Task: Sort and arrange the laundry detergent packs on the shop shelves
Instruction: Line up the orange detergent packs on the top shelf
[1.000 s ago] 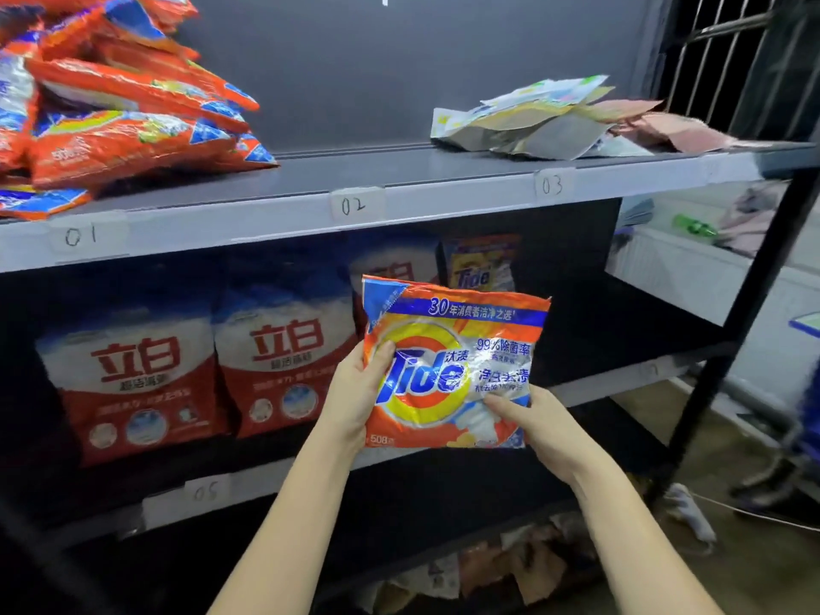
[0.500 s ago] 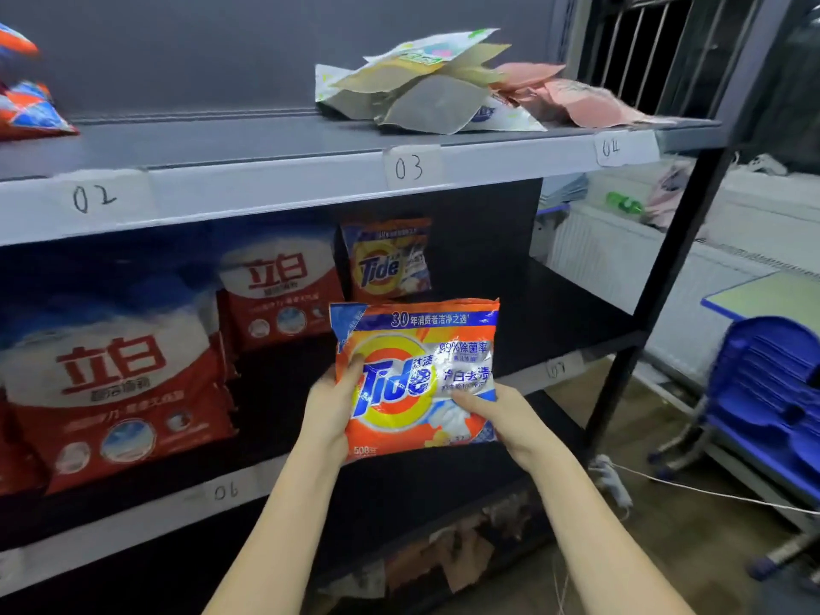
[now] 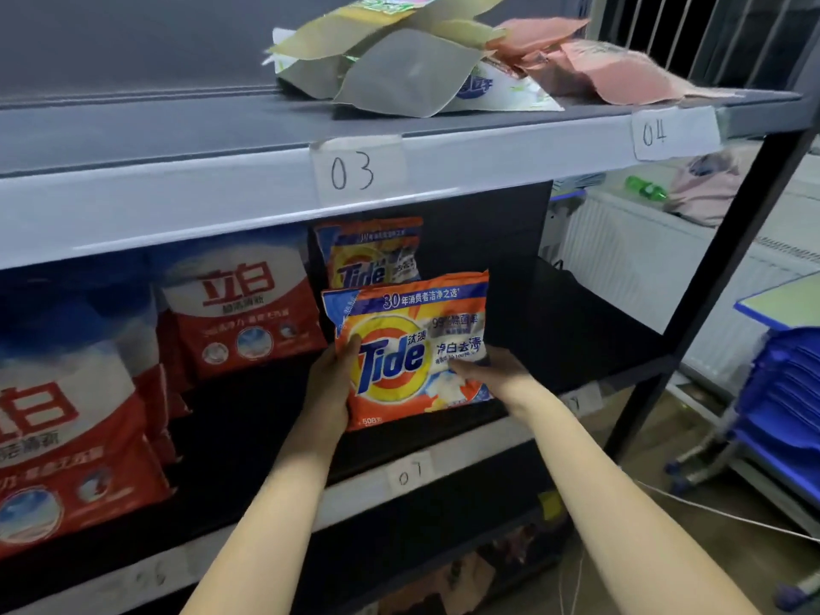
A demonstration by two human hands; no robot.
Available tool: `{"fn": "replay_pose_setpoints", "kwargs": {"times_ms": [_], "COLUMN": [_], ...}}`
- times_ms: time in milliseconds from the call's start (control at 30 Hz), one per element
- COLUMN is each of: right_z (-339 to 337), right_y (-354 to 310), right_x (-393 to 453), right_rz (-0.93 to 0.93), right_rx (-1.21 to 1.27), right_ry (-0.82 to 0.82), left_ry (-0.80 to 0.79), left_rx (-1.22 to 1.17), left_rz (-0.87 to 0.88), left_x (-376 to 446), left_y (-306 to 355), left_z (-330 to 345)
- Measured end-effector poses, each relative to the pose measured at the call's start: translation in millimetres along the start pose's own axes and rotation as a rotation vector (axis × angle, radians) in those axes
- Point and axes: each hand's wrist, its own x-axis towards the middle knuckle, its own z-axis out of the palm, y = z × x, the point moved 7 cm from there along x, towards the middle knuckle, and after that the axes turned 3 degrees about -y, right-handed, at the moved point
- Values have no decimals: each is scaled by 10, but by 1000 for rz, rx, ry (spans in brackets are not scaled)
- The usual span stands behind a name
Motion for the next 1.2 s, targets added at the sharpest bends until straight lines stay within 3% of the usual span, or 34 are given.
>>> {"fn": "replay_pose_setpoints", "kwargs": {"times_ms": [333, 433, 533, 733, 833, 1067, 1200], "right_z": [-9, -71, -108, -173, -83, 624, 993], "right_y": [-342, -471, -456, 76, 138, 39, -79], "right_x": [1520, 1823, 1825, 1429, 1097, 382, 54], "right_rz": [7, -57, -24, 65, -19, -183, -203], "right_rx": [-137, -203, -362, -716, -768, -1134, -1236], "right_ry": [41, 183, 282, 244, 231, -37, -170], "left_ry": [201, 226, 279, 381, 278, -9, -107], "left_rx": [67, 117, 204, 528, 820, 1502, 1771], "left_rz": [10, 72, 102, -25, 10, 214, 163], "left_x": [1322, 1438, 1531, 1140, 862, 90, -345], "left_y": [265, 516, 468, -151, -232, -199, -38], "left_z": [-128, 0, -21, -212, -162, 3, -122]}}
